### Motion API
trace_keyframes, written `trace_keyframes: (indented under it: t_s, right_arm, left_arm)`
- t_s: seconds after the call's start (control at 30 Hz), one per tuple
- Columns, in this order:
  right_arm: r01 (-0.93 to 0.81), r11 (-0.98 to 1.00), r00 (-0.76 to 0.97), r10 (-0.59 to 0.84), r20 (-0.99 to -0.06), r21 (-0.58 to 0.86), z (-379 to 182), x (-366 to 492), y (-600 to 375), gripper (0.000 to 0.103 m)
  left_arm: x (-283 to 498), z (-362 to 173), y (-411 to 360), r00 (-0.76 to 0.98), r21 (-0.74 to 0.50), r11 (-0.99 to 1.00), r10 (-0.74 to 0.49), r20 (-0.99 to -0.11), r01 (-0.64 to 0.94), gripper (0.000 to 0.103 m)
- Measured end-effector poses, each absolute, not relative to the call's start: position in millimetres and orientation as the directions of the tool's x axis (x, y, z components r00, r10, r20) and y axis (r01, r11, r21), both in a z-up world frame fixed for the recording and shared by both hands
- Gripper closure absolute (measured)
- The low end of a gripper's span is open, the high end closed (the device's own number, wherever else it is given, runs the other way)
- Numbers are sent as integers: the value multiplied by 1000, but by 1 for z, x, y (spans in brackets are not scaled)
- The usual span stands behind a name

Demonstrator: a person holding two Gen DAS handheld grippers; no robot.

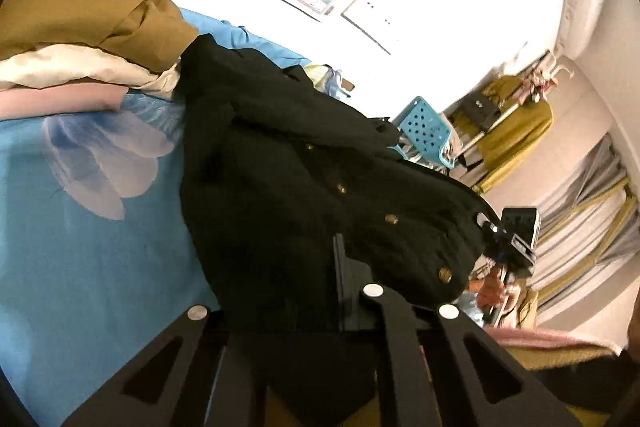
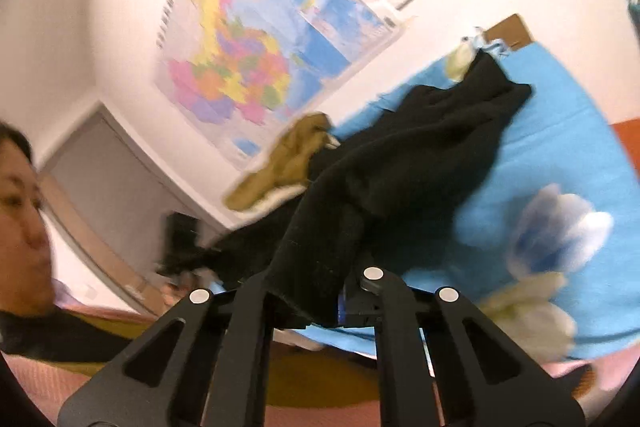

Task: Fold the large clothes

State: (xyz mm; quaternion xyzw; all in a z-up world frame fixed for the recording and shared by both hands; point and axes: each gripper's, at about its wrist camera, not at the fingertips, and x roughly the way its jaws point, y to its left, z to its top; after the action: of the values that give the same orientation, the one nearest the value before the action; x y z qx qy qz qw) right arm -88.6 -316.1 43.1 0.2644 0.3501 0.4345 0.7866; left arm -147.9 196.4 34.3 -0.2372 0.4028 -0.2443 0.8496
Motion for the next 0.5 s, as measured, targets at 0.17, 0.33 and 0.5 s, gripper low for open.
trace_keyframes:
  t_s: [0.17, 0.33, 0.5]
  right_arm:
    - [-340, 526, 300, 846, -440, 780, -18, -73, -310, 68]
    - [-319, 563, 310, 822, -477, 762, -37, -74, -308, 29]
    - [-380, 594, 295, 804, -516, 709, -34, -79, -295, 20]
  left_arm:
    - [-137, -14, 204, 475, -623, 769, -606, -638, 145, 93]
    - [-128, -41, 204, 440, -613, 786, -580, -686, 81, 65]
    - [-121, -37, 197, 431, -628, 767, -616, -660, 133, 42]
